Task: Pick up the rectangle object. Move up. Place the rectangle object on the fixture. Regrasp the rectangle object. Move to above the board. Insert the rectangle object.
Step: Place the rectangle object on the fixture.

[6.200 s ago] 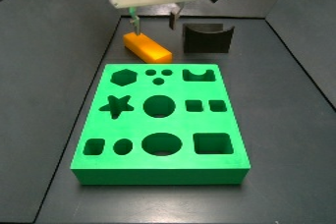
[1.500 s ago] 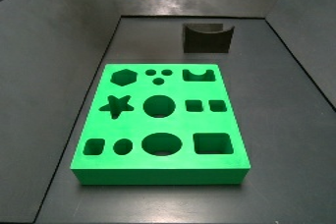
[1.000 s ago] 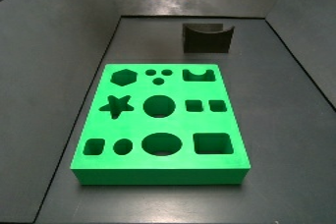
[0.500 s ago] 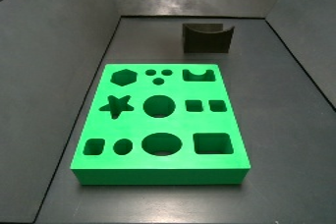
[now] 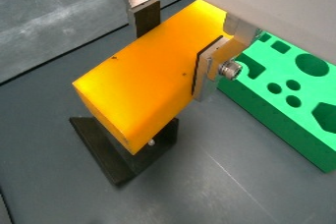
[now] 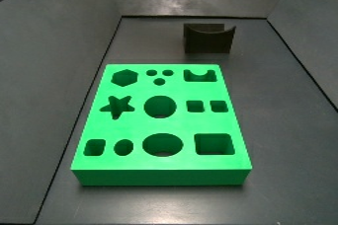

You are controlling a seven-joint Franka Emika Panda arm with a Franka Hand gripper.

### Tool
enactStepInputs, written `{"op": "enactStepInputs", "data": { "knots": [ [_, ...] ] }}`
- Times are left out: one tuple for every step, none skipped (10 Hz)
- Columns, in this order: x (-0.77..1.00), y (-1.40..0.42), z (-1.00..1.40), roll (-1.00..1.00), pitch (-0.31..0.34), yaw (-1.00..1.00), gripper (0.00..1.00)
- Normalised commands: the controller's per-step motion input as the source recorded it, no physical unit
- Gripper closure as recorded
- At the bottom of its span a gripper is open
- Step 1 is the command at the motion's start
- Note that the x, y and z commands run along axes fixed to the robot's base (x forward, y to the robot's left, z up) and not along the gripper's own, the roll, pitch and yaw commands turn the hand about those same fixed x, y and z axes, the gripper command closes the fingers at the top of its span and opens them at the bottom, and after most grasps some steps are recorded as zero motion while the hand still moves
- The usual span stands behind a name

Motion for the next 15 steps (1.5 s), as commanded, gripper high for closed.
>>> {"op": "enactStepInputs", "data": {
  "knots": [
    [0.97, 0.22, -0.21, -1.00, -0.105, -0.15, 1.00],
    [0.92, 0.20, -0.18, -1.00, -0.107, -0.15, 1.00],
    [0.76, 0.07, -0.08, -1.00, -0.102, -0.14, 1.00],
    [0.65, 0.04, -0.03, -1.00, -0.088, -0.13, 1.00],
    [0.55, 0.04, -0.01, -1.00, -0.066, -0.13, 1.00],
    [0.43, 0.05, -0.01, -1.00, -0.041, -0.12, 1.00],
    [0.35, 0.05, -0.01, -1.00, -0.025, -0.11, 1.00],
    [0.25, 0.05, -0.01, -1.00, -0.005, -0.11, 1.00],
    [0.17, 0.05, -0.01, -0.98, 0.007, -0.11, 1.00],
    [0.08, 0.05, -0.01, -0.75, 0.013, -0.09, 1.00],
    [0.06, 0.04, -0.01, -0.58, 0.002, -0.08, 1.00],
    [0.06, 0.04, -0.01, -0.40, 0.003, -0.07, 1.00],
    [0.07, 0.03, -0.01, -0.23, 0.018, -0.06, 1.00],
    [0.13, 0.13, -1.00, -1.00, 0.252, -0.04, 1.00],
    [0.14, 0.14, -1.00, -1.00, 0.254, -0.07, 1.00]
  ]
}}
